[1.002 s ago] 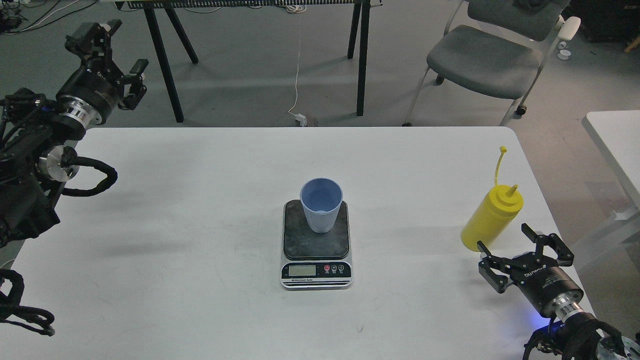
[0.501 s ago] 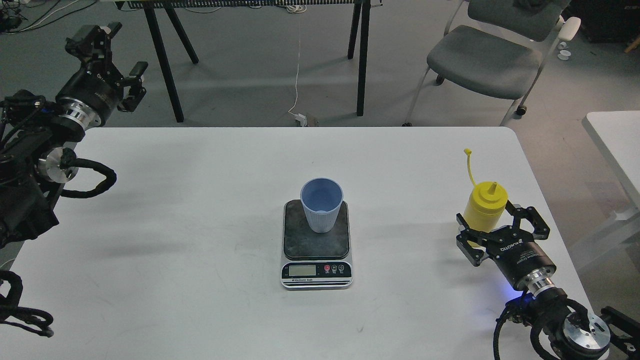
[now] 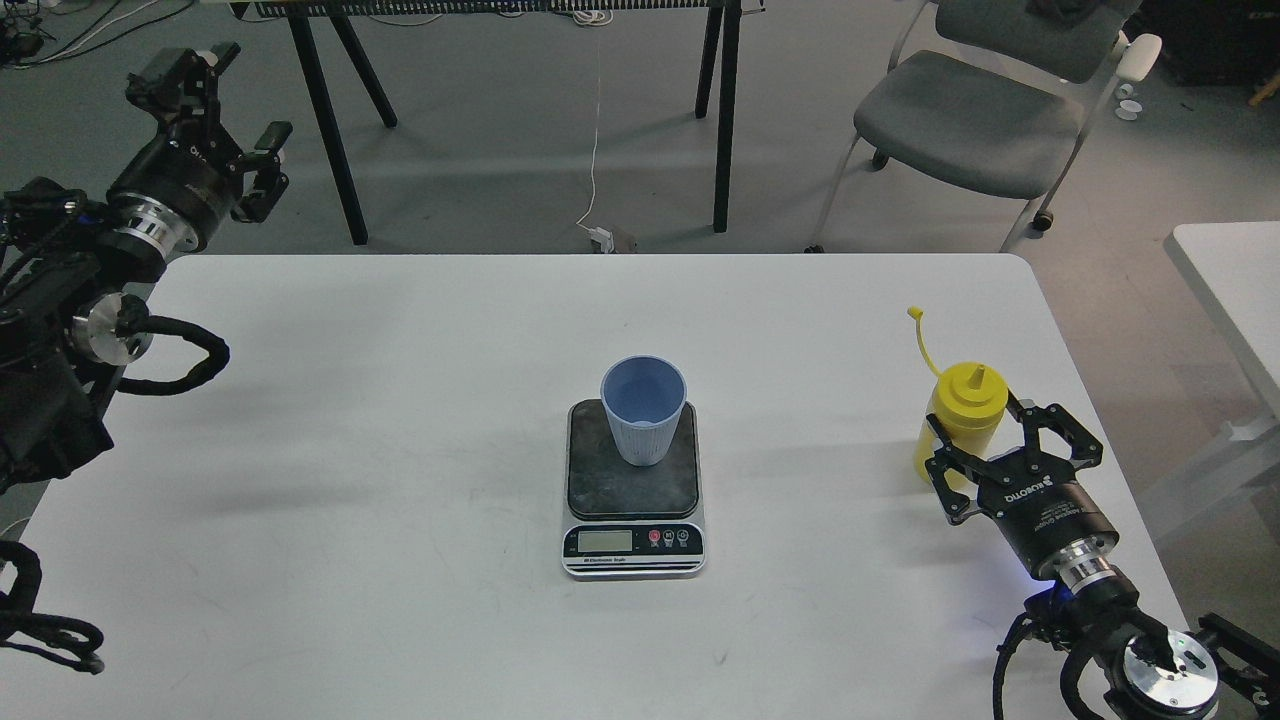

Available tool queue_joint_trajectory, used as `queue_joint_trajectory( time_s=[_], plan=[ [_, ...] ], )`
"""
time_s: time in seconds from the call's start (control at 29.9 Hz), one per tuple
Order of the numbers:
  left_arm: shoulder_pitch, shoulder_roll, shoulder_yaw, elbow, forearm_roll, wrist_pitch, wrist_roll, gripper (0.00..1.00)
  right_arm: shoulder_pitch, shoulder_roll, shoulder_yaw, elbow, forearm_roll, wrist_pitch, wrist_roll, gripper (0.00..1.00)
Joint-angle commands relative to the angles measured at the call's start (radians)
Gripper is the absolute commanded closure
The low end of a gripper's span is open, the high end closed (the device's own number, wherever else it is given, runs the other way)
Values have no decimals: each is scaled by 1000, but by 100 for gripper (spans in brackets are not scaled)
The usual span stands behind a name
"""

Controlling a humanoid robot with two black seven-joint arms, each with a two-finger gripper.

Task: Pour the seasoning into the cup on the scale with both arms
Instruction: 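Lift the yellow bottle and tip its nozzle down over the cup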

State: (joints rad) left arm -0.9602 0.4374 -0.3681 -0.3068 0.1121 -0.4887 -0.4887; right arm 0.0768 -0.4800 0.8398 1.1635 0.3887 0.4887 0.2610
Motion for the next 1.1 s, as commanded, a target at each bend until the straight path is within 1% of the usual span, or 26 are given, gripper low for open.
queue_joint_trajectory(
  time_s=[0.0, 0.03, 0.23, 0.3, 0.4, 0.5, 0.6, 0.63, 0.7, 0.77, 0.87, 0.97, 1.07],
  plan=[
    [0, 1, 0, 0, 0, 0, 0, 13, 6, 8, 10, -8, -1, 0, 0, 88],
    [0, 1, 0, 0, 0, 0, 0, 13, 4, 8, 21, -5, -1, 0, 0, 86],
    [0, 0, 0, 0, 1, 0, 0, 13, 15, -3, 48, 11, -53, 0, -2, 86],
    [0, 1, 0, 0, 1, 0, 0, 13, 47, -17, 53, 16, -120, 0, -5, 86],
    [-2, 1, 0, -1, 0, 0, 0, 13, 153, -57, 53, 37, -342, 0, -5, 86],
    [-5, 1, 0, -1, 0, 0, 0, 13, 291, -69, 27, 50, -599, 0, -15, 86],
    [-8, -3, 0, -1, 0, 0, 0, 13, 476, -71, -85, 44, -792, 0, -29, 86],
    [-9, -5, -2, -1, 0, 0, 0, 13, 554, -71, -152, 39, -835, -15, -31, 86],
    [-9, -8, -2, -1, 0, 0, 0, 13, 682, -69, -284, 38, -882, -79, -29, 86],
    [-9, -9, -2, -1, 0, 0, 0, 13, 818, -62, -426, 38, -938, -163, -28, 86],
    [-8, -11, -3, -1, 0, 0, 0, 13, 921, -46, -556, 42, -1065, -301, -26, 86],
    [-8, -11, -2, -5, 0, 0, 0, 13, 981, 15, -633, 41, -1194, -412, -28, 86],
    [-8, -9, -2, -5, 0, 0, 0, 13, 1021, 31, -682, 41, -1278, -464, -29, 86]
  ],
)
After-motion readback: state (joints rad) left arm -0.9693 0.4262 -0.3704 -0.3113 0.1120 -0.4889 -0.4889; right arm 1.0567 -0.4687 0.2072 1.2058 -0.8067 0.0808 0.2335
